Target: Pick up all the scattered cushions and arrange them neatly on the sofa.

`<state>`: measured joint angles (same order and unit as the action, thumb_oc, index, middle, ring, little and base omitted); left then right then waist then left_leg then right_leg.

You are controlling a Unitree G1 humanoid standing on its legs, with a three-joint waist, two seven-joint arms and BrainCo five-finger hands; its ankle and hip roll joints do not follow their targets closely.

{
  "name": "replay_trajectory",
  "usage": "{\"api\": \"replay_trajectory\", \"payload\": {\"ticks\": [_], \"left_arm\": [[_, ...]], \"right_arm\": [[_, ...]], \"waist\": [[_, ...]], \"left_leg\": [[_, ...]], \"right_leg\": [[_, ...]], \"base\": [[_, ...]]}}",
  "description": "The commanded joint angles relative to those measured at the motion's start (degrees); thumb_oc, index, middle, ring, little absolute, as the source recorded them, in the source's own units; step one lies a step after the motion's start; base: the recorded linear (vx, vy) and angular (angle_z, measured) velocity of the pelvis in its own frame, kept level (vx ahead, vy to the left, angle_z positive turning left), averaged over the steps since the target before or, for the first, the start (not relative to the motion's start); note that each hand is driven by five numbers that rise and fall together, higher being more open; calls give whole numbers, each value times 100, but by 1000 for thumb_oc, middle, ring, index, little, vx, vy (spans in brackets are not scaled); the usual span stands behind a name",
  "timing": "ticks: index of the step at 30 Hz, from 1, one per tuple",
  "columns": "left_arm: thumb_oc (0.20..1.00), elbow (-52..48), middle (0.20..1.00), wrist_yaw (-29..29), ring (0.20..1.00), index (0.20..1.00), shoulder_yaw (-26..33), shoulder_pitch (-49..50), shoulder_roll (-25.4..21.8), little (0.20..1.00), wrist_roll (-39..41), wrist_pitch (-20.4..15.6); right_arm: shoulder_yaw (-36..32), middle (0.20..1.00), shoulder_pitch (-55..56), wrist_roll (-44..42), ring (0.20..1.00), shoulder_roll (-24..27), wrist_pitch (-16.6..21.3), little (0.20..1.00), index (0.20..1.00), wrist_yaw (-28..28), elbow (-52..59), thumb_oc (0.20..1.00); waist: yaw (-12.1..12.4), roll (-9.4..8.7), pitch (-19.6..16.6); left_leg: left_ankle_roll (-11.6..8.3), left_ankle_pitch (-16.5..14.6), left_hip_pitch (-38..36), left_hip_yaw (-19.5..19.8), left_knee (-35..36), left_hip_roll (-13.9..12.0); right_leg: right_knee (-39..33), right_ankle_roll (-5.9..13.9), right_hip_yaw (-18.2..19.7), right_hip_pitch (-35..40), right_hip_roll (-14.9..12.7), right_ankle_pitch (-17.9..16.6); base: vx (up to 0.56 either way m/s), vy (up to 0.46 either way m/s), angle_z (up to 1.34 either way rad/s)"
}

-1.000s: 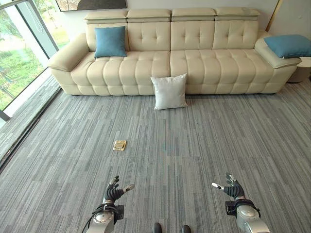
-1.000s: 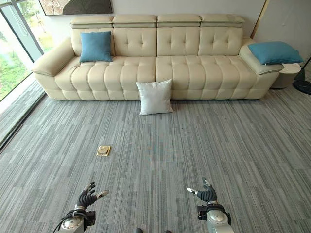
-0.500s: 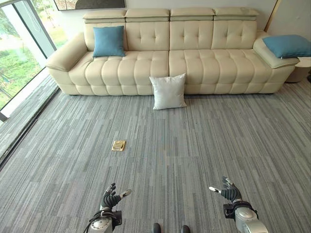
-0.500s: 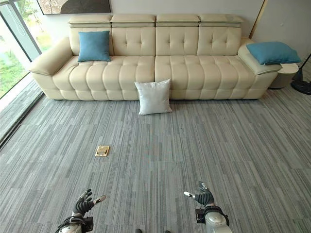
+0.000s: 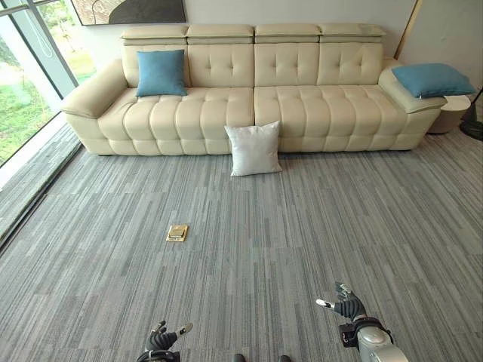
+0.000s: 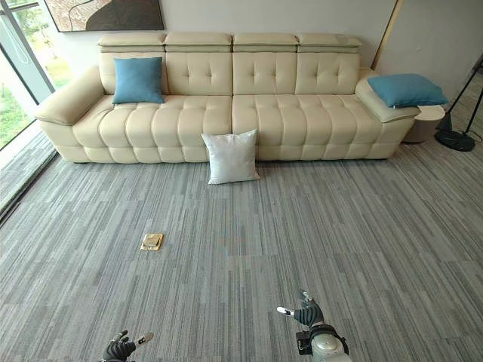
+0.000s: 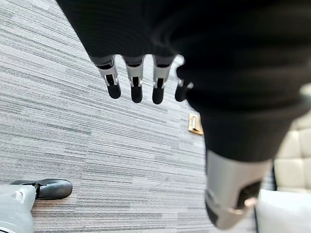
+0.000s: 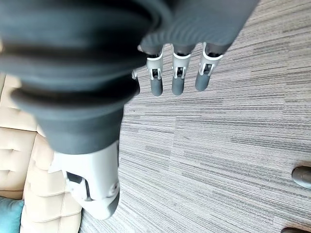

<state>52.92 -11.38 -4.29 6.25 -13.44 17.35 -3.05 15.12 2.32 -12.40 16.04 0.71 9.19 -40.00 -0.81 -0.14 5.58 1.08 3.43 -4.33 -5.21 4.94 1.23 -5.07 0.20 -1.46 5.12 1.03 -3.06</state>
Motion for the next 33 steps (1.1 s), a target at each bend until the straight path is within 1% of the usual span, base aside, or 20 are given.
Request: {"api": "replay_trajectory", "payload": {"ticks": [1,12,19,21,27,29,31,33], "left_arm": [[1000,-297,1000,-91,1000,1000,17,-338,-154,1000,32,-271],[1000,-951,1000,-55,1000,1000,-9,-366,-190,1000,162,-291],[1000,-1849,1000,-68,1000,1000,16,-153,-364,1000,-6,-271],[1000,-2078,1000,-82,1000,1000,30,-134,-423,1000,-88,-272],[1000,-2010,1000,-72,1000,1000,-22,-257,-453,1000,-363,-253],[1000,-2017,1000,-34,1000,1000,-94,-344,-473,1000,-359,-266],[1000,-2125,1000,-27,1000,1000,-111,-344,-564,1000,-401,-279],[1000,-2174,1000,-23,1000,1000,-56,-308,-611,1000,-350,-269]], "right_arm": [[10,1000,-432,60,1000,-20,168,1000,1000,54,2,1000],[-128,1000,-409,28,1000,46,169,1000,1000,-9,159,1000],[-302,1000,-342,-26,1000,126,203,1000,1000,61,434,1000],[-358,1000,-327,-170,1000,131,227,1000,1000,31,478,1000],[-453,1000,-259,-340,1000,136,346,1000,1000,22,630,1000],[-541,1000,-264,-485,1000,97,378,1000,1000,30,565,1000],[-649,1000,-227,-721,1000,28,414,1000,1000,-1,597,1000],[-718,1000,-210,-841,1000,-20,430,1000,1000,15,634,1000]], "waist": [[-43,-115,108],[36,-151,116],[193,-232,235],[236,-256,291],[310,-311,345],[304,-285,378],[290,-213,482],[275,-160,599]], "left_leg": [[-357,-462,-215,197,6,-214],[-314,-496,-194,251,6,-197],[-275,-483,-67,358,6,-188],[-263,-476,-17,375,6,-176],[-203,-516,62,430,6,-108],[-143,-523,80,460,6,-64],[-59,-567,100,496,-32,-34],[3,-601,101,481,-49,-16]], "right_leg": [[7,444,-5,177,-308,604],[7,471,-69,182,-330,613],[7,496,-149,115,-333,596],[7,509,-183,83,-339,592],[37,569,-266,61,-411,631],[270,595,-274,-36,-461,688],[971,646,-245,-426,-512,747],[1868,794,-210,-910,-563,693]], "base": [[0,0,0],[8,13,3],[12,15,7],[14,37,2],[35,63,5],[22,116,17],[-36,152,7],[-34,147,-9]]}}
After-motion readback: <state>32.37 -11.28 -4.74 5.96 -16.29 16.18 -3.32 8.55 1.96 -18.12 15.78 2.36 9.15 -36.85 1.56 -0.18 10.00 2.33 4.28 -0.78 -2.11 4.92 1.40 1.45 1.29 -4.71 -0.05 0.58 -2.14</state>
